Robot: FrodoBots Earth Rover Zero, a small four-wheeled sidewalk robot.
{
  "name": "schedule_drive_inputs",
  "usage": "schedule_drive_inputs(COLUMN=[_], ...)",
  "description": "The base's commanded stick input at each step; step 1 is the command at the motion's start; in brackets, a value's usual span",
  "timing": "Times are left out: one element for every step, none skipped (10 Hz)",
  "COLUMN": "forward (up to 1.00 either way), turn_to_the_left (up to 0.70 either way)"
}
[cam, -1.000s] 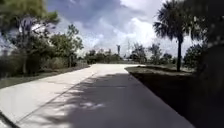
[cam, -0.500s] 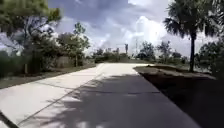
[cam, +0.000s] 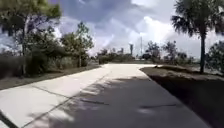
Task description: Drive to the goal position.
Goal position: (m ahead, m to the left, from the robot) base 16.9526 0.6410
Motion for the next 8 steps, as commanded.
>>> schedule_drive_inputs(forward=[0.85, 0.85, 0.85, 0.85, 0.85, 0.85, 0.85, 0.85], turn_to_the_left=[-0.01, -0.2, -0.32, -0.34, -0.25, -0.08, 0.0, 0.0])
